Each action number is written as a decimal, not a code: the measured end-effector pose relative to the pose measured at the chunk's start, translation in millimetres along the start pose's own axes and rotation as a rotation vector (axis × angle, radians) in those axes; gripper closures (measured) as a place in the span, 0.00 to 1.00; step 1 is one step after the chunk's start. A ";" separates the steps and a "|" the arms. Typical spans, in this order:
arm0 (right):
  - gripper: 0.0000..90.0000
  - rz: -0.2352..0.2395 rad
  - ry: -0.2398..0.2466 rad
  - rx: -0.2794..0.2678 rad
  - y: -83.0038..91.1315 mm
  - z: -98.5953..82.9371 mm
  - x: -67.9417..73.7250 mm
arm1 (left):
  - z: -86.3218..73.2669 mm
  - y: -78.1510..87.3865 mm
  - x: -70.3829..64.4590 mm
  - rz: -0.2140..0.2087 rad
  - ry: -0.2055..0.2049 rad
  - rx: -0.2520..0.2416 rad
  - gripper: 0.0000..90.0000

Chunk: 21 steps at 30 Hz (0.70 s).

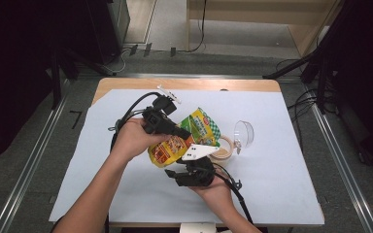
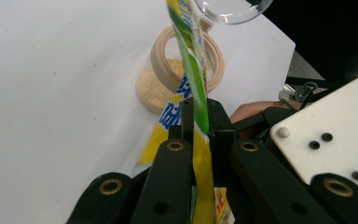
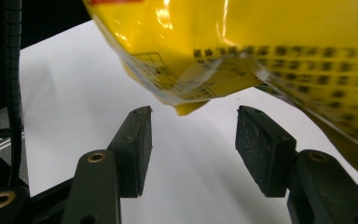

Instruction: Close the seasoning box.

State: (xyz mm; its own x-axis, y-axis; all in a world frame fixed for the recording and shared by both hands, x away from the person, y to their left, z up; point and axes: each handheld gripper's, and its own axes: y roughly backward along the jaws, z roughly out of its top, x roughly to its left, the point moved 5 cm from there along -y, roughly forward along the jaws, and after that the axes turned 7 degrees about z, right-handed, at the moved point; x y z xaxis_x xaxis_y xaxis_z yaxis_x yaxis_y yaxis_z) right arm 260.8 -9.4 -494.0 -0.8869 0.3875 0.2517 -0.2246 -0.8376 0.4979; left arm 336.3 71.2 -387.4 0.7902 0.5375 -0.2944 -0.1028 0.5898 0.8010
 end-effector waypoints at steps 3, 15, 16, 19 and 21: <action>0.52 -0.003 -0.010 0.009 -0.4 -2.5 -1.0 | -2.0 -4.0 0.8 0.000 -0.002 0.016 0.99; 0.53 -0.010 0.007 0.017 -1.3 -5.0 -1.6 | -6.9 -3.4 5.7 -0.047 -0.013 0.002 1.00; 0.53 -0.013 0.011 0.016 -1.1 -4.8 -1.3 | -7.4 -2.5 6.3 -0.046 -0.012 0.001 1.00; 0.52 -0.021 0.020 0.015 2.4 -3.7 -1.0 | -9.5 1.7 8.7 -0.059 -0.003 -0.018 1.00; 0.52 -0.023 0.014 0.005 6.0 -2.4 -0.6 | -10.3 5.2 10.6 -0.067 0.004 -0.032 1.00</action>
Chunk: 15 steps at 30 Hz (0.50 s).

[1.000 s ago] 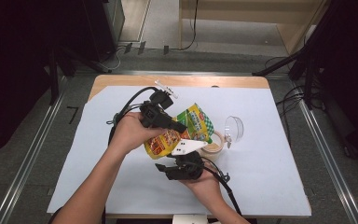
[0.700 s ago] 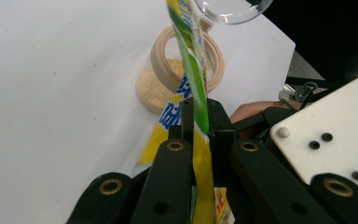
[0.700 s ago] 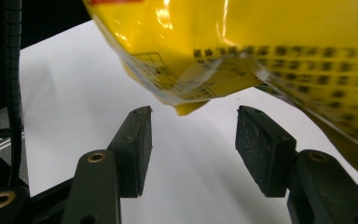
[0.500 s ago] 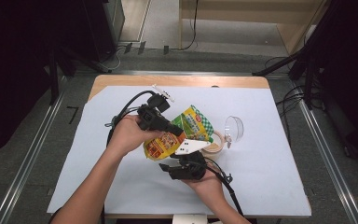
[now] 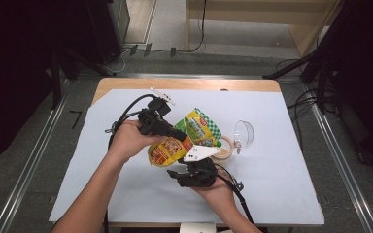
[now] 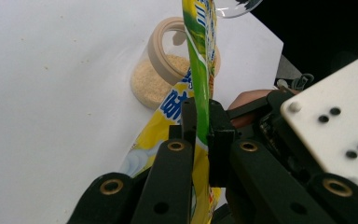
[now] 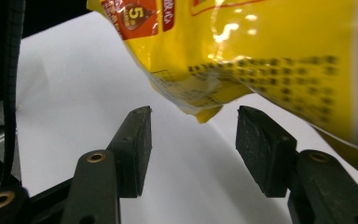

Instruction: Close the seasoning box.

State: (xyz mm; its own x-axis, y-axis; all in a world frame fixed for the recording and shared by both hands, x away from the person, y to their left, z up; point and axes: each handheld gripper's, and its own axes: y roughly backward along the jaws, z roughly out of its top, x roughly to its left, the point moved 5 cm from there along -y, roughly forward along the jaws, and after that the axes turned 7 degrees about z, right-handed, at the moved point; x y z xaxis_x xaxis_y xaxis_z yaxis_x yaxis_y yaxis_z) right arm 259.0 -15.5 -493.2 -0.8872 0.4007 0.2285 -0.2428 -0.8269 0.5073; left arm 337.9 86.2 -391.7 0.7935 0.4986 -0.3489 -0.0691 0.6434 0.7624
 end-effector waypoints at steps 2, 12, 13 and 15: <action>0.52 -0.002 -0.001 -0.007 4.4 1.2 0.4 | -0.3 2.9 1.5 -0.003 0.002 -0.011 1.00; 0.51 0.022 0.008 -0.046 24.7 4.6 10.7 | -4.9 23.9 19.2 0.017 0.033 -0.107 1.00; 0.51 0.024 0.006 -0.051 27.1 4.6 11.2 | -5.8 25.8 22.1 0.030 0.039 -0.117 1.00; 0.51 0.024 0.006 -0.056 31.7 3.8 11.4 | -8.3 27.4 29.0 0.051 0.041 -0.130 1.00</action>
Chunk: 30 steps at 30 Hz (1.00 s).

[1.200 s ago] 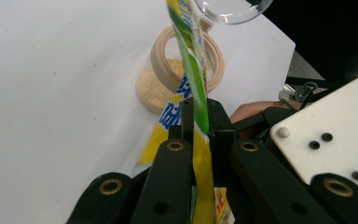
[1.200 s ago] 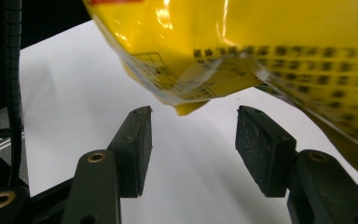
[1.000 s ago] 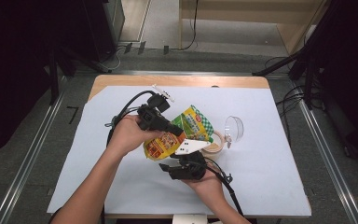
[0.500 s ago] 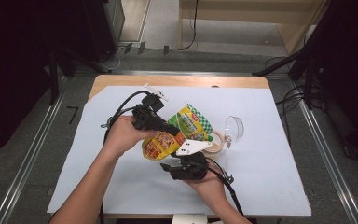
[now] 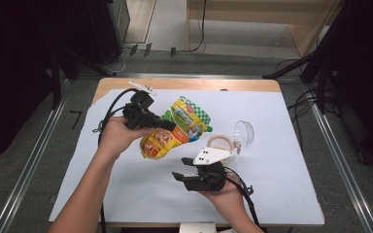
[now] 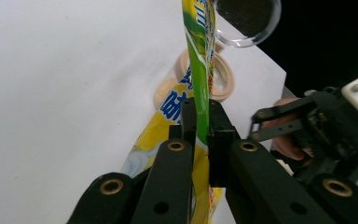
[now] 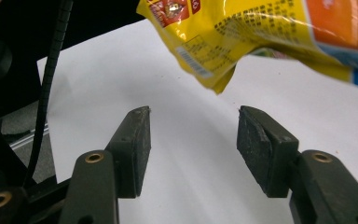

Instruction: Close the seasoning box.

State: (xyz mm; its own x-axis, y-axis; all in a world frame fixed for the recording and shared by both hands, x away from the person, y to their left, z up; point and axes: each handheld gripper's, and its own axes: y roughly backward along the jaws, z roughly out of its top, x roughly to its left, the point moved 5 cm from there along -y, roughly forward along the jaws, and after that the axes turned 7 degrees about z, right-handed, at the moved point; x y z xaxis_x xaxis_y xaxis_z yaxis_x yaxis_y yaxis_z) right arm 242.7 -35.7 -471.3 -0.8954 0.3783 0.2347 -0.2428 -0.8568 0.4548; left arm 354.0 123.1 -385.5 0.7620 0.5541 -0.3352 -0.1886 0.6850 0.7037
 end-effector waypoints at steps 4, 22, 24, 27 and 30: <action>0.51 0.000 -0.010 -0.003 4.5 -2.7 -1.1 | -4.1 -3.6 12.4 0.023 0.015 -0.010 1.00; 0.51 -0.024 -0.033 -0.002 7.1 -5.9 -12.5 | -21.2 -32.3 50.2 0.056 0.038 -0.077 1.00; 0.51 -0.025 -0.031 -0.002 7.4 -5.8 -12.3 | -22.7 -30.5 51.2 0.056 0.038 -0.081 1.00; 0.51 -0.026 -0.030 -0.010 9.8 -4.7 -11.8 | -25.8 -28.1 50.7 0.047 0.034 -0.083 1.00; 0.51 -0.031 -0.031 -0.017 13.5 -3.0 -12.7 | -29.4 -23.9 50.5 0.050 0.034 -0.081 0.99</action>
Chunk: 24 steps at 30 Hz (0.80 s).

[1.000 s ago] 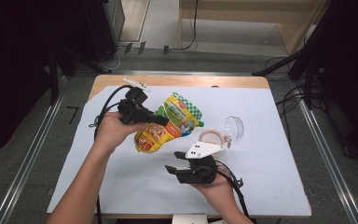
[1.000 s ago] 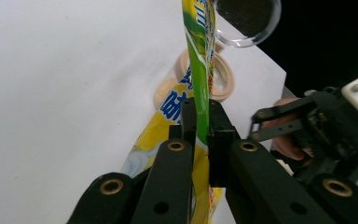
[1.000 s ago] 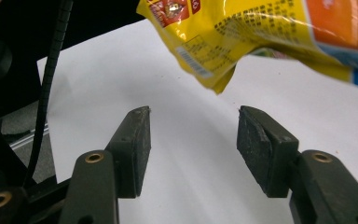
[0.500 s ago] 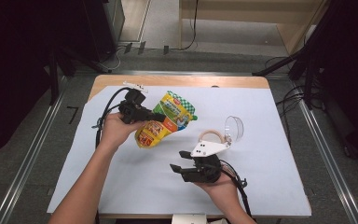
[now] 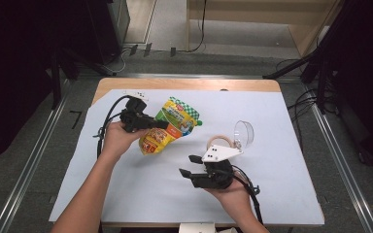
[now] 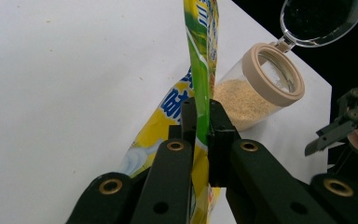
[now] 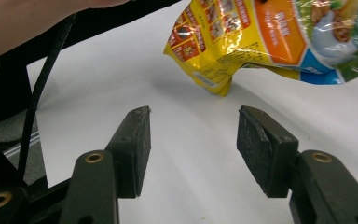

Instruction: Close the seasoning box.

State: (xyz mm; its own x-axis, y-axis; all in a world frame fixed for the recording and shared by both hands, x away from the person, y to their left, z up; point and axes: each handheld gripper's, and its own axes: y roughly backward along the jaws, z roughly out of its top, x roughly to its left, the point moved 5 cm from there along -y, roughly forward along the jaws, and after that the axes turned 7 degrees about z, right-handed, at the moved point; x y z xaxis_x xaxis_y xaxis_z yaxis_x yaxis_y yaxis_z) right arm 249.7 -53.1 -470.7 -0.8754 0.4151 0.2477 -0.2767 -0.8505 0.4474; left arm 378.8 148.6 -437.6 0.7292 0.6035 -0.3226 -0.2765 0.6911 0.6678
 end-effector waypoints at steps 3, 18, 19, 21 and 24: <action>0.52 -0.002 -0.007 -0.002 3.8 1.6 -1.2 | -4.0 4.6 0.2 0.002 0.000 -0.008 0.99; 0.53 -0.004 -0.025 0.055 10.7 -1.2 -5.1 | -34.9 39.4 11.1 0.021 0.052 -0.049 0.98; 0.53 -0.004 -0.022 0.056 10.4 -0.8 -5.4 | -36.4 40.7 11.3 0.024 0.056 -0.050 0.97; 0.53 -0.005 -0.012 0.060 9.9 -0.1 -6.3 | -40.8 44.8 11.5 0.027 0.049 -0.046 0.97; 0.53 -0.004 -0.006 0.068 8.5 0.7 -6.9 | -45.9 49.7 11.8 0.036 0.043 -0.036 0.96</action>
State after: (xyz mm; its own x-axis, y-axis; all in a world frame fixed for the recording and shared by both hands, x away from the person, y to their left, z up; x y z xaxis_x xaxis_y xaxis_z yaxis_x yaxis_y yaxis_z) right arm 253.7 -63.0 -468.0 -0.8720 0.4206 0.2503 -0.2526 -0.8248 0.5058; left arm 344.9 208.3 -439.0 0.6908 0.6443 -0.3281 -0.3252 0.6822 0.6549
